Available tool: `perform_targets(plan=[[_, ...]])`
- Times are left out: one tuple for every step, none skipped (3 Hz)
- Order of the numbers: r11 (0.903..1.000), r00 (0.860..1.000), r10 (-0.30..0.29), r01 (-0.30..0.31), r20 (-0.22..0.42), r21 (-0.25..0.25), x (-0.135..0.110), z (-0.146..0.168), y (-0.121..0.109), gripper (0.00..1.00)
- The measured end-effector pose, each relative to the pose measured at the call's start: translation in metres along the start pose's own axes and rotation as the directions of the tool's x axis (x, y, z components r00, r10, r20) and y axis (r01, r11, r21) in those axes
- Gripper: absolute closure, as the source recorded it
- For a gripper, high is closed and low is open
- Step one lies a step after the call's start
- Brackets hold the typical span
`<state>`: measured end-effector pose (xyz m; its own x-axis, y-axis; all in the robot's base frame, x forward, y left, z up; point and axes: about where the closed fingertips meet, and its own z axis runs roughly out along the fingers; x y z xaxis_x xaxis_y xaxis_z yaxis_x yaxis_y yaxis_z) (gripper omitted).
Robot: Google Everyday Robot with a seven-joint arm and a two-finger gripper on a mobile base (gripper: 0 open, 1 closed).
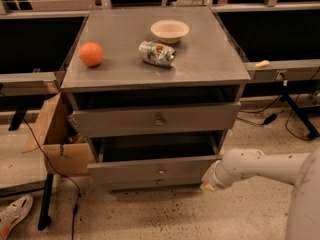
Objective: Close middle drawer
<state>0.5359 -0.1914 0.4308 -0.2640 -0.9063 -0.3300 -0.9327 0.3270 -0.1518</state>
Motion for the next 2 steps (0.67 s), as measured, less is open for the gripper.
perform_targets(plan=[[0.9941, 0.997, 0.071, -0.069, 0.014, -0.083, 0.014, 0.047, -0.014, 0.87], [0.9921, 0.990, 0.123, -0.121, 0.066, -0.032, 0.004, 0.060, -0.060, 1.00]])
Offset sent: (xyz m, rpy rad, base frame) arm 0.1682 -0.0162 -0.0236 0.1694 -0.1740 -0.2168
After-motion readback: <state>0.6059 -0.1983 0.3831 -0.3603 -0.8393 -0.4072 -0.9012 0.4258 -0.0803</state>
